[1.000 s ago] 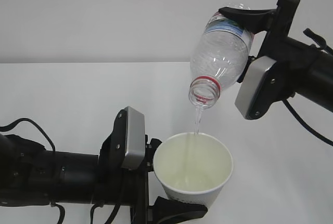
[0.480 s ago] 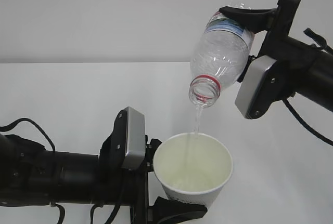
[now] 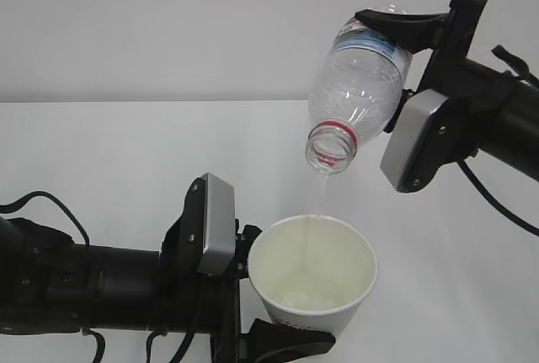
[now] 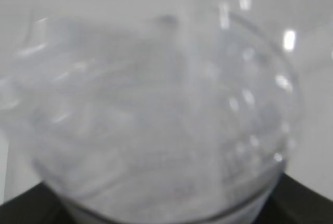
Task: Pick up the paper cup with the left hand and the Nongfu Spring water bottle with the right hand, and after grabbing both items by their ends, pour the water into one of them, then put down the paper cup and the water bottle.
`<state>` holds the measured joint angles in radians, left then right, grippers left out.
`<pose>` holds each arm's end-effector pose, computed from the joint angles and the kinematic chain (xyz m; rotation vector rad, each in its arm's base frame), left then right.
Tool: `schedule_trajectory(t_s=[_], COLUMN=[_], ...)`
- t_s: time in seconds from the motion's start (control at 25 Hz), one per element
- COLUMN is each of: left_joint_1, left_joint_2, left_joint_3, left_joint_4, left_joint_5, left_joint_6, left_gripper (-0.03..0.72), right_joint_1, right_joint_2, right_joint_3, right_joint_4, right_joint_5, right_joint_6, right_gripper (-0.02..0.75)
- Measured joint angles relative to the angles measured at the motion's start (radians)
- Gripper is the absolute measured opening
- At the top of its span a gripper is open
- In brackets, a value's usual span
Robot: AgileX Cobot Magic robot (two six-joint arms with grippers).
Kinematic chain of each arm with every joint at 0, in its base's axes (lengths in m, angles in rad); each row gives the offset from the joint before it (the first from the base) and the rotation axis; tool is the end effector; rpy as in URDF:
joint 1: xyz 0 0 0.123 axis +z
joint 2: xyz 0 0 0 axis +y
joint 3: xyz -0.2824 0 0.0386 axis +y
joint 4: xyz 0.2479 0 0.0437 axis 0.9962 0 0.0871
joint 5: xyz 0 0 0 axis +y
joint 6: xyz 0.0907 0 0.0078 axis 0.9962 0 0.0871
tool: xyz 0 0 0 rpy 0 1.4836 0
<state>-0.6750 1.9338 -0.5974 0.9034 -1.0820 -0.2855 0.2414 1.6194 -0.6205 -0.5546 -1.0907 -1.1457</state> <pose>0.1926 -0.2349 0.1174 1.3178 1.4793 -1.0232 0.2843 0.1137 0.2271 -1.3415 0.6781 -0.6034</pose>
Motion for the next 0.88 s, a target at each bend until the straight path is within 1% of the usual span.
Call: schedule_trajectory(t_s=[0.88], left_joint_1=[0.000], left_joint_2=[0.000], left_joint_3=[0.000], left_joint_4=[0.000], left_joint_5=[0.000], left_joint_6=[0.000], left_gripper=[0.571], right_joint_1=[0.000], right_joint_2=[0.000], right_joint_3=[0.000], right_joint_4=[0.000], right_joint_5=[-0.007], right_joint_6=[-0.002], right_gripper=[0.484])
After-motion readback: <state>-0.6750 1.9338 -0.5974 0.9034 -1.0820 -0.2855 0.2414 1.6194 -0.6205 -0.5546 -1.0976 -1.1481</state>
